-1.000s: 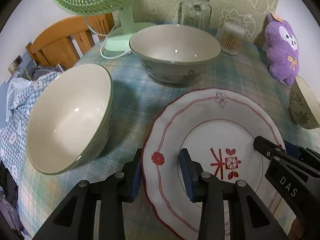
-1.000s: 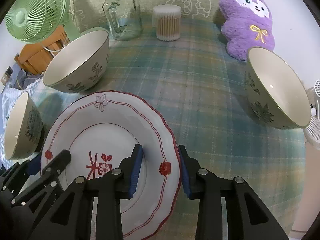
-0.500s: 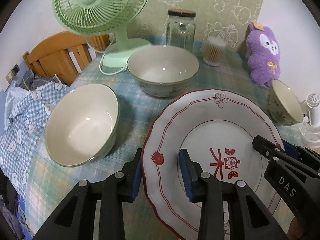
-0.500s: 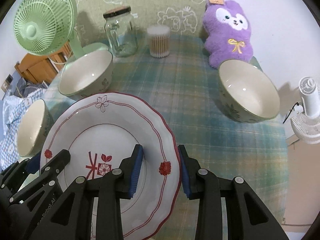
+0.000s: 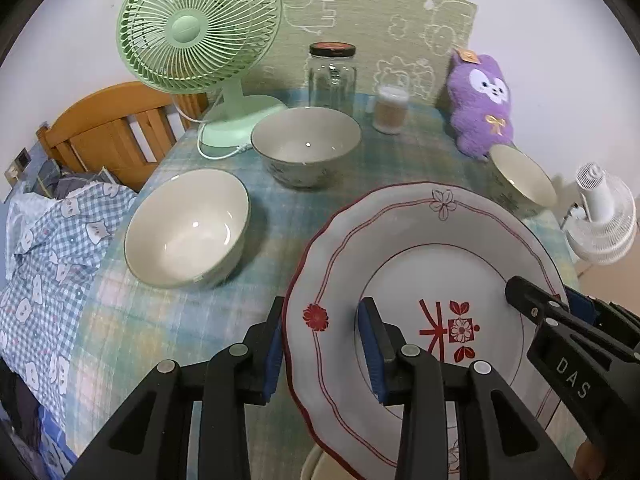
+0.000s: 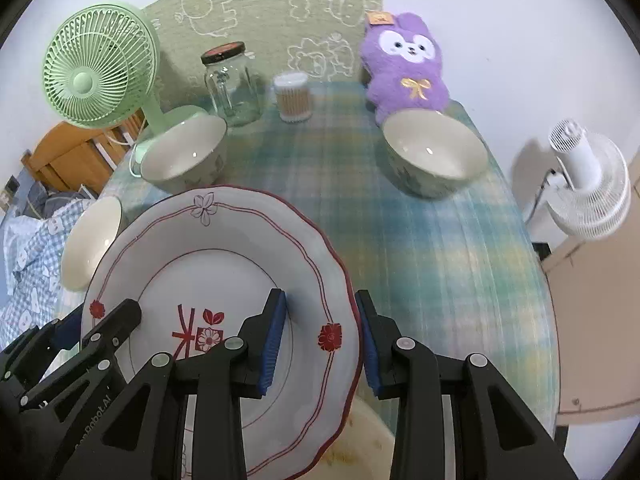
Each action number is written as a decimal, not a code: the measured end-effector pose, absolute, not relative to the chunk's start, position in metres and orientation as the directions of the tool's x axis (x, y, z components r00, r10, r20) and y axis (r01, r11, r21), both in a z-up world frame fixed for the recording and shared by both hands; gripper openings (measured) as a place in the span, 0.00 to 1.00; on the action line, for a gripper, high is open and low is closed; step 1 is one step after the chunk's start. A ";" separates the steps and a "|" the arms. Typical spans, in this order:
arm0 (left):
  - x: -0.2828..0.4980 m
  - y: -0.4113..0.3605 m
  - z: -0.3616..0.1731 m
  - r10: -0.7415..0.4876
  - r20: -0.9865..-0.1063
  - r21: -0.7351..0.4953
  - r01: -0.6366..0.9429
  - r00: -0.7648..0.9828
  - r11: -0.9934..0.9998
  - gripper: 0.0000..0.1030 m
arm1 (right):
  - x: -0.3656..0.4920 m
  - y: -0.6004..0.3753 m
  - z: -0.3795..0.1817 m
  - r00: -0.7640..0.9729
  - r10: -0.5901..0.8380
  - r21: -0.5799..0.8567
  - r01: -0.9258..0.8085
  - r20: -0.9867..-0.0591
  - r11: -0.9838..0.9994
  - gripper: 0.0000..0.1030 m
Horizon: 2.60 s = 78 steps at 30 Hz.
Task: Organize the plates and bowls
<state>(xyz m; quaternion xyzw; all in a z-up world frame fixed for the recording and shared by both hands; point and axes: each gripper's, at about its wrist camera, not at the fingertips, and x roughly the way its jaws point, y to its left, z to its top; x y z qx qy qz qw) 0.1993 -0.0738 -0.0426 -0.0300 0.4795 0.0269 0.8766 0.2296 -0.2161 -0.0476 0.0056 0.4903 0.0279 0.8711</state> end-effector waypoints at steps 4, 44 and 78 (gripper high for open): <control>0.183 -0.078 -0.044 -0.001 -0.843 -0.028 -0.041 0.539 0.999 0.34 | 0.207 -0.222 -0.049 0.513 0.034 0.034 -0.008 -0.858 0.999 0.37; 0.118 -0.110 -0.086 -0.017 -0.883 0.064 0.156 0.469 0.986 0.36 | 0.106 -0.238 -0.090 0.410 -0.117 -0.059 0.151 -0.905 0.987 0.37; 0.109 -0.086 -0.029 -0.058 -0.826 -0.016 0.080 0.560 0.997 0.81 | 0.117 -0.231 -0.033 0.498 -0.024 0.011 0.067 -0.867 0.998 0.61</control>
